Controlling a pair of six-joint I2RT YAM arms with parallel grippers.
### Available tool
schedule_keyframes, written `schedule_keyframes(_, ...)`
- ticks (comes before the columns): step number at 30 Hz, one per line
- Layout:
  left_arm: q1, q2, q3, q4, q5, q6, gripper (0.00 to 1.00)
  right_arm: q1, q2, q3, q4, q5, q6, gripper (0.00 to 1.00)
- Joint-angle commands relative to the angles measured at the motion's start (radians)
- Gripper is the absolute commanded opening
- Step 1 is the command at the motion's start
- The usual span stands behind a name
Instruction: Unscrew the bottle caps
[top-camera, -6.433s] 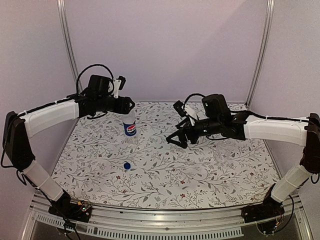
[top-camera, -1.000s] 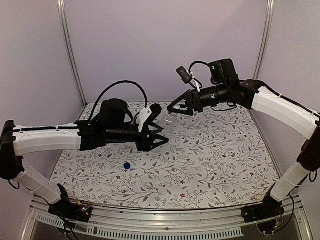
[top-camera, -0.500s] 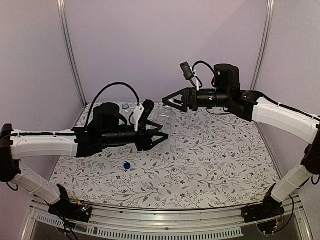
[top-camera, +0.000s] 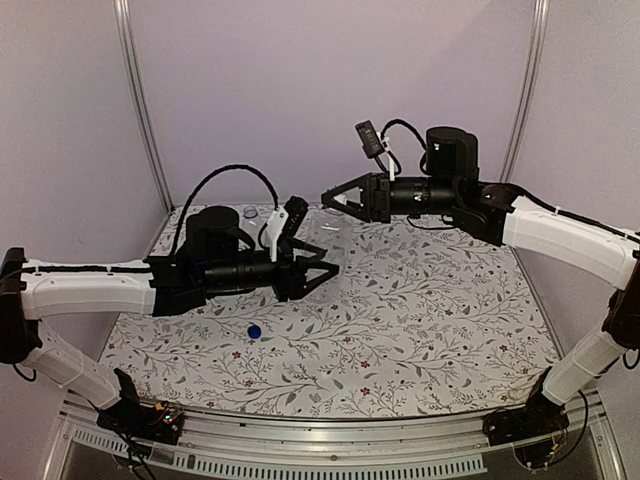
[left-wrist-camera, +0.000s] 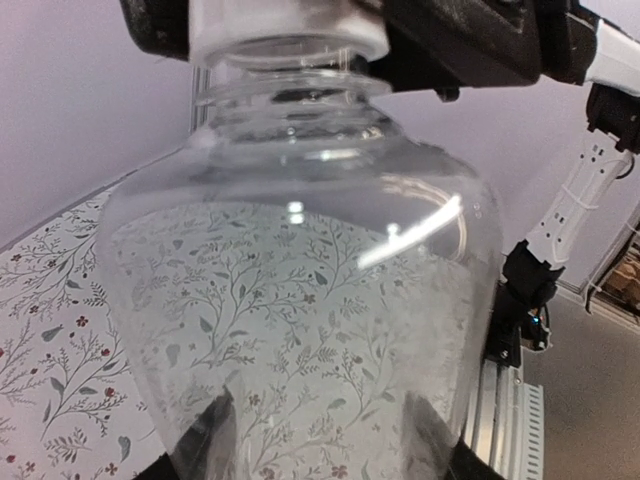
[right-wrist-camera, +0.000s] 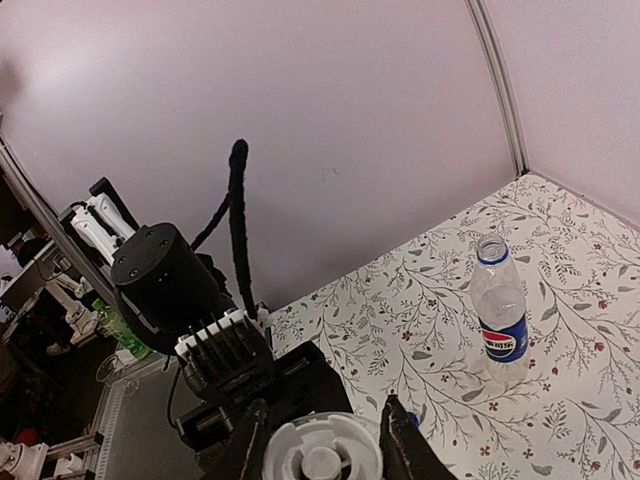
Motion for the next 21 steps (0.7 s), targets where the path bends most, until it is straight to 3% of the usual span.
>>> schedule_keyframes(1,-0.019,-0.011,-0.003,0.043,-0.012,-0.003,0.16,0.005,-0.003,0.01,0.026,-0.021,-0.004,0.24)
schedule_keyframes(5,-0.018,-0.013,-0.004,0.05,-0.011,-0.014,0.15,0.006,-0.004,0.003,0.037,-0.033,-0.006,0.01)
schedule_keyframes(12,-0.018,-0.018,-0.015,0.073,0.024,-0.017,0.14,0.005,-0.007,0.008,0.036,-0.07,-0.038,0.0)
schedule_keyframes(16,-0.016,-0.023,-0.028,0.111,0.168,0.003,0.14,0.006,-0.005,0.03,0.003,-0.147,-0.12,0.0)
schedule_keyframes(21,-0.01,-0.022,-0.025,0.146,0.387,0.025,0.13,0.005,0.013,0.059,-0.035,-0.377,-0.235,0.0)
